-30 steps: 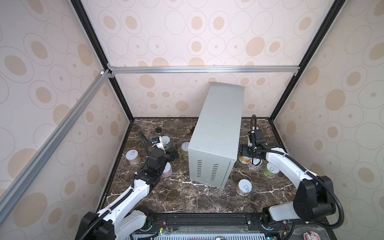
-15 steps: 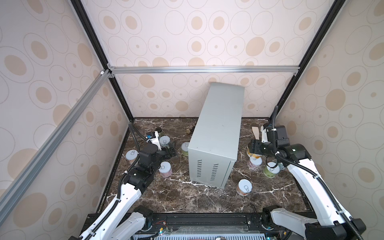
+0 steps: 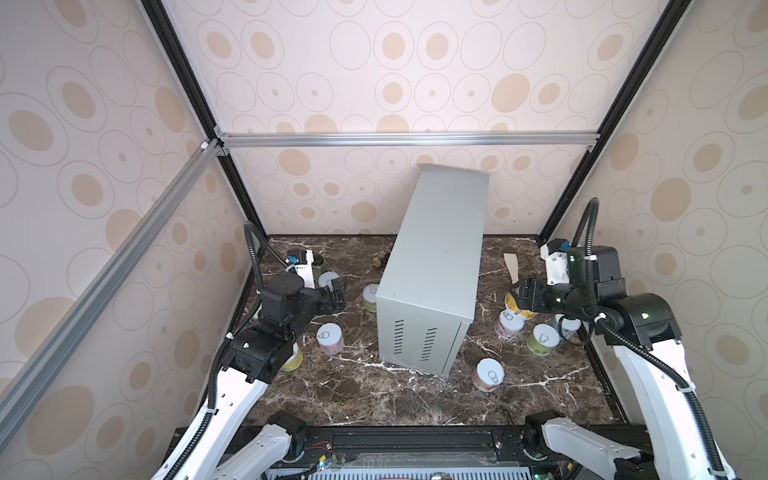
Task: Place and organize the canned foods onto the counter
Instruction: 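Carry the yellow can with the right gripper up over the grey box top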
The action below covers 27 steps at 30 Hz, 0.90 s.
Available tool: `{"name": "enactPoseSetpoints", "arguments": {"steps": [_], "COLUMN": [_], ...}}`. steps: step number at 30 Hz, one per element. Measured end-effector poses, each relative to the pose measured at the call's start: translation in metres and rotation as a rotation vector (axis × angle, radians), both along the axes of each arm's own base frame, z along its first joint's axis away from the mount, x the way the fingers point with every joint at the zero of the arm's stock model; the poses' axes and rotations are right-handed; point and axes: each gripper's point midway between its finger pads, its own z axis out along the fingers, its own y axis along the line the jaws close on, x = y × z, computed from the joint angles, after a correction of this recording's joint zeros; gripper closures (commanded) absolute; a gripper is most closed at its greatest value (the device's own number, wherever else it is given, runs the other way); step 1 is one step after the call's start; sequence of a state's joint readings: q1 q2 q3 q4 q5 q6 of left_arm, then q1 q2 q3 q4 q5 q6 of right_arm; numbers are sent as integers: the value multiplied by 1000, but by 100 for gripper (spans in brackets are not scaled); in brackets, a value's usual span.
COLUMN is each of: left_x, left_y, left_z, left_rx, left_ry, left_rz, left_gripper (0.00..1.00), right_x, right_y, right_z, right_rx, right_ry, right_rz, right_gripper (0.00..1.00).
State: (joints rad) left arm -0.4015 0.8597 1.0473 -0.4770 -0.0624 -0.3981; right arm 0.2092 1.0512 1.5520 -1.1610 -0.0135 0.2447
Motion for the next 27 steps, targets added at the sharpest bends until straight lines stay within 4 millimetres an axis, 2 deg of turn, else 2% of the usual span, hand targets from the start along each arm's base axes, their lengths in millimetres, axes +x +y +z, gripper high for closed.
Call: {"name": "enactPoseSetpoints", "arguments": {"steps": [7, 14, 17, 22, 27], "left_x": [-2, 4, 5, 12, 29], "left_y": [-9, -16, -16, -13, -11], "left_z": [21, 28, 30, 33, 25], "left_rx": [-20, -28, -29, -26, 8], "left_ry": [-12, -7, -13, -47, -39], "left_rz": [-52, -73, -72, -40, -2], "left_gripper": [1, 1, 1, 1, 1], "right_x": [-7, 12, 22, 42, 66], "right_y": [10, 23, 29, 45, 76], "right_z": [51, 88, 92, 84, 85], "right_rx": [28, 41, 36, 18, -35], "right_ry": [-54, -88, -89, -57, -56], "right_rz": [69, 129, 152, 199, 276], "right_gripper": [50, 51, 51, 51, 50]}}
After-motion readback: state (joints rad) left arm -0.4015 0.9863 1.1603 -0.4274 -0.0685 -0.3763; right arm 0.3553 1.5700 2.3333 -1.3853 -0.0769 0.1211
